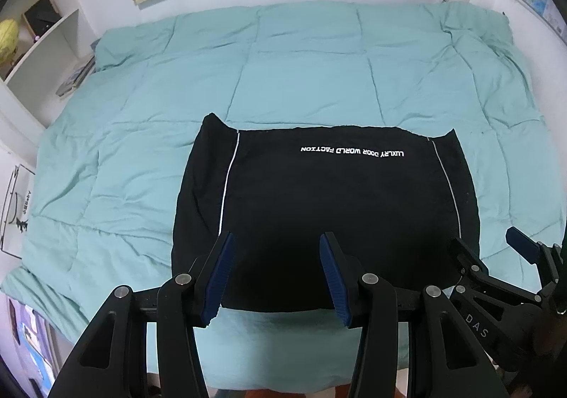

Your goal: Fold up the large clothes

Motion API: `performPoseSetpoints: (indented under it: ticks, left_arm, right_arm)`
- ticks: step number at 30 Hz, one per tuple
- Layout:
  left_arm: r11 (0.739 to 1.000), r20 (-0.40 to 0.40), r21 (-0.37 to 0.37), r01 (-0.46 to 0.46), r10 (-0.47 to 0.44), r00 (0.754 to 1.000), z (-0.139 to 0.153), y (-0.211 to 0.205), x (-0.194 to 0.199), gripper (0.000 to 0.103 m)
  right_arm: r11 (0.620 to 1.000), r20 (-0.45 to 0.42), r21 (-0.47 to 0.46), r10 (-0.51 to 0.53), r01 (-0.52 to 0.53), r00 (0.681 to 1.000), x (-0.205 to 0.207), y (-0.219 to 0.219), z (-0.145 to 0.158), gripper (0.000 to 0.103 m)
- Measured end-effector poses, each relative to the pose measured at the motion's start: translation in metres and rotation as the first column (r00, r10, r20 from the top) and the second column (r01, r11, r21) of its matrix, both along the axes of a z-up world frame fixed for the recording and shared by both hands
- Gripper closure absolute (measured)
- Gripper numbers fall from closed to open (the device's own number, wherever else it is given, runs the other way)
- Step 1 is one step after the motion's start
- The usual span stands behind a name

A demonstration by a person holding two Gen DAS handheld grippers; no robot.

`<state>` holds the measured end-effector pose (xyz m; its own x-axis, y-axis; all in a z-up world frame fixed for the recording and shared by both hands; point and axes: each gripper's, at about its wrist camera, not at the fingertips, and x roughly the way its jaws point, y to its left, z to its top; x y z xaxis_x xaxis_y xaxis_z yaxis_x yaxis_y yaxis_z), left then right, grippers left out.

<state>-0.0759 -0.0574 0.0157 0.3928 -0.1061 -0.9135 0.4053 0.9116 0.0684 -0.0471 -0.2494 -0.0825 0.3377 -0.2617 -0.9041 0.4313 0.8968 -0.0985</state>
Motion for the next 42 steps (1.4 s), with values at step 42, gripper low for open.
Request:
performPoseSetpoints:
  ticks: [42]
  left_arm:
    - [0.999,-0.026,0.044,-0.004,0.005,1.000,-0.015,-0.006,0.007,0.052]
  right_arm:
    - [0.992,-0.052,0.120,-0.044,0.050,0.998,0.004,-0.014,-0.023,0.020]
